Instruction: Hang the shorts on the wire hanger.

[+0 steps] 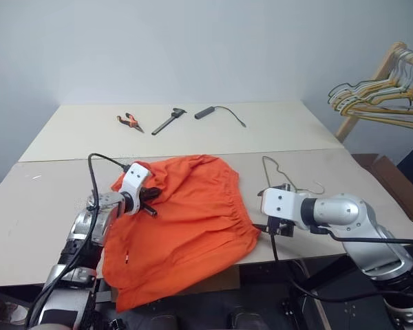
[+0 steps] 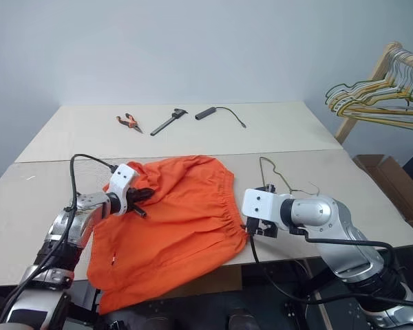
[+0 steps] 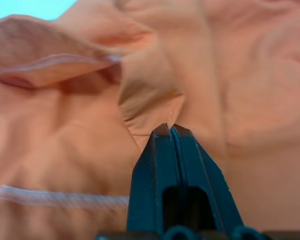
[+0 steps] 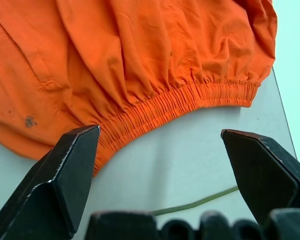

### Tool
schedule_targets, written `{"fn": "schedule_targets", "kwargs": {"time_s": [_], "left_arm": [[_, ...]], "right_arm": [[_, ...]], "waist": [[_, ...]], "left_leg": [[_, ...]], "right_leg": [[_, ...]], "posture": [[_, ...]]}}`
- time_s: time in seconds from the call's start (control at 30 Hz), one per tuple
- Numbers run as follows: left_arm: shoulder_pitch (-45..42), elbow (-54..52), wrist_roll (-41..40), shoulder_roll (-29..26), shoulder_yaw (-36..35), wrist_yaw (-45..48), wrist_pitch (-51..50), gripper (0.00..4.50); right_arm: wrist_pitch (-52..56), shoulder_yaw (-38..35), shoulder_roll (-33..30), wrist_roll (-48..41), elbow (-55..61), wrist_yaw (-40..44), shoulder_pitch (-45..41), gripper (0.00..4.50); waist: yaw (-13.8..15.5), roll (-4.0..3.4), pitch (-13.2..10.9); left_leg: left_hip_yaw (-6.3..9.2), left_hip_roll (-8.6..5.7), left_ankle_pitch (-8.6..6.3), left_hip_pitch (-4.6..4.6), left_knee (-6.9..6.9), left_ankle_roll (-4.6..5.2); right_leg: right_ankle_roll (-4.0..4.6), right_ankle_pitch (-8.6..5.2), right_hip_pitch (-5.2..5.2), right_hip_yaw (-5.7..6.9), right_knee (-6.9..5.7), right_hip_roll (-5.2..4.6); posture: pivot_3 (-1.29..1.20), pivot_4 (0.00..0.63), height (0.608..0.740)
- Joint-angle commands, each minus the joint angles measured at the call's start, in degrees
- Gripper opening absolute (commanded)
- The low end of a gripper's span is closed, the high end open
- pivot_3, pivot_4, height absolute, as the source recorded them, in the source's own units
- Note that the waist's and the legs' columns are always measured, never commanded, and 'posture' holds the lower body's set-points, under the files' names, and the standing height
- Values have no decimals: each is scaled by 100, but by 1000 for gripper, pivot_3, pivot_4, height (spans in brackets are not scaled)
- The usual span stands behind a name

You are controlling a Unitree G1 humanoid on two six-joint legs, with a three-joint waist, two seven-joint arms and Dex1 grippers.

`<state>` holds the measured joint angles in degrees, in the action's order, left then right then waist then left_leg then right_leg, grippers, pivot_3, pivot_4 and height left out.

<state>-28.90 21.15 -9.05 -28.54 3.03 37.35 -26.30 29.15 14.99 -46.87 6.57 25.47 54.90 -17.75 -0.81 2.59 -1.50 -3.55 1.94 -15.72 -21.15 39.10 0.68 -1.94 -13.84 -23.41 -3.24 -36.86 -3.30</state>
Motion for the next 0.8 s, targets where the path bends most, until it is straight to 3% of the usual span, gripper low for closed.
{"fn": "schedule_targets", "kwargs": {"time_s": [0.03, 0.13, 0.27, 0.4, 0.5, 0.7, 0.8], "left_arm": [[-647, 511, 83, 149, -455, -599, 700, 18], [-1179, 1466, 233, 191, -729, -1225, 1533, 18], [-1752, 2649, 203, 131, -1036, -1379, 2357, 18], [-2272, 3739, 403, -16, -1047, -1496, 2784, 18], [-2579, 4486, 710, -122, -968, -2127, 3093, 18], [-2789, 5127, 839, -210, -1106, -2523, 3445, 18], [-2819, 5171, 878, -151, -1102, -2178, 3541, 648]], "right_arm": [[-131, -46, 43, 24, 30, -84, -178, 4500], [-165, -29, 72, 51, -16, -117, -191, 4500], [-190, 0, 107, 72, -45, -169, -178, 4500], [-256, 13, 135, 115, -83, -212, -137, 4500], [-340, 26, 164, 157, -130, -246, -130, 4500], [-504, 25, 192, 129, -151, -300, -70, 4500], [-562, 56, 234, 134, -199, -324, -88, 4500]], "waist": [[9, 1, -1], [12, 1, 0], [-6, 1, 0], [-6, 1, 0], [-6, 2, 0], [-5, 2, 0], [0, 2, 0]], "left_leg": [[0, -1, 0, 0, 1, 0], [4, -2, 0, -2, 3, 0], [4, -3, -1, -2, 2, 1], [2, -5, -1, -3, 3, 1], [2, -4, -1, -4, 3, 1], [3, -4, -1, -6, 3, 0], [2, -4, -1, -7, 3, -1]], "right_leg": [[-1, 1, 0, 0, 0, -1], [-3, 2, 2, 3, 2, -1], [-5, 4, 5, 5, 10, -2], [-8, 5, 5, 6, 10, -3], [-8, 6, 5, 10, 11, -3], [-10, 7, 5, 11, 11, -4], [-10, 7, 5, 15, 11, -4]], "posture": [[-11, 0, 740], [-14, 0, 740], [-20, 0, 740], [-21, 0, 740], [-26, 0, 740], [-27, 0, 740], [-25, 0, 740]]}}
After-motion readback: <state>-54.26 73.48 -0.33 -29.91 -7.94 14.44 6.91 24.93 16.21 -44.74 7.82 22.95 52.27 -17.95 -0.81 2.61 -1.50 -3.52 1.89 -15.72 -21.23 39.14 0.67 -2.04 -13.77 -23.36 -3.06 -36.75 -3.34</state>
